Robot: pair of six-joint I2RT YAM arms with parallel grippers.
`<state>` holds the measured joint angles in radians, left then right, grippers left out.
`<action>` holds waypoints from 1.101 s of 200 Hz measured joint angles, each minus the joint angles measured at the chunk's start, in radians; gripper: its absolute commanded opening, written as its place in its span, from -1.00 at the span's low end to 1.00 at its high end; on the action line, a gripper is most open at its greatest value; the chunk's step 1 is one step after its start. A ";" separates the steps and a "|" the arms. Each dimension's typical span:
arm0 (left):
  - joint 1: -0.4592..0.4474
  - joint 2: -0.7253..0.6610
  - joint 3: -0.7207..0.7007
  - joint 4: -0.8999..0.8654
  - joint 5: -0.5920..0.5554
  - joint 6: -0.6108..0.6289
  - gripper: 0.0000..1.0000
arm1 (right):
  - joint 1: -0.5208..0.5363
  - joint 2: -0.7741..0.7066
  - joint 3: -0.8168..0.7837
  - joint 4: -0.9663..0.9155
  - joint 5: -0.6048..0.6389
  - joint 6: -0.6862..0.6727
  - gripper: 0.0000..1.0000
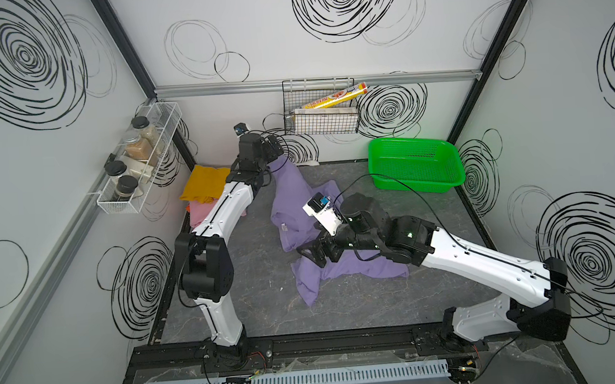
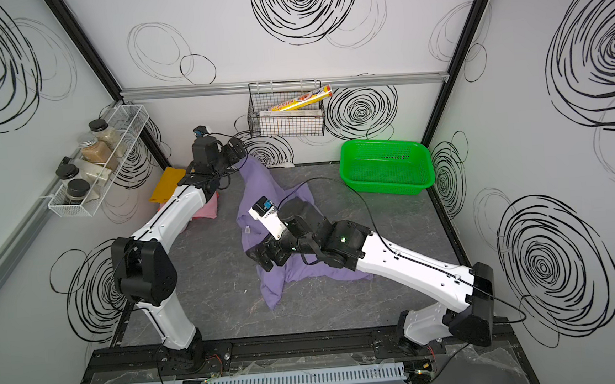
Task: Fold and stack t-shirts
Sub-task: Flatten out the T-shirt at the center of the board.
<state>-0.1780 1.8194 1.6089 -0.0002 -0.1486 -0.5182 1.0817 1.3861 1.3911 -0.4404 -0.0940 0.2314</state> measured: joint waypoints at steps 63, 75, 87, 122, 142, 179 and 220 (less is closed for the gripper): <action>-0.014 -0.135 -0.054 -0.050 -0.048 0.008 0.98 | -0.002 0.013 0.050 -0.050 0.217 -0.005 0.99; -0.017 -0.162 -0.053 -0.093 -0.049 0.005 0.98 | -0.008 0.013 0.065 -0.065 0.293 0.014 0.99; -0.021 -0.190 -0.051 -0.147 -0.047 0.001 0.98 | -0.028 0.013 0.069 -0.077 0.356 0.041 0.99; -0.069 -0.280 -0.060 -0.298 -0.003 -0.018 0.98 | -0.169 0.019 0.034 -0.091 0.409 0.137 0.97; -0.091 -0.353 -0.142 -0.327 0.059 -0.045 0.98 | -0.248 0.031 0.005 -0.092 0.401 0.171 0.97; -0.096 -0.374 -0.328 -0.378 0.143 -0.079 0.98 | -0.295 0.047 -0.038 -0.091 0.361 0.201 0.97; -0.095 -0.286 -0.491 -0.379 0.187 -0.093 0.98 | -0.306 0.047 -0.100 -0.077 0.316 0.230 0.96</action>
<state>-0.2729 1.5330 1.1183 -0.3790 0.0387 -0.6109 0.7753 1.4334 1.2911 -0.5171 0.2222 0.4610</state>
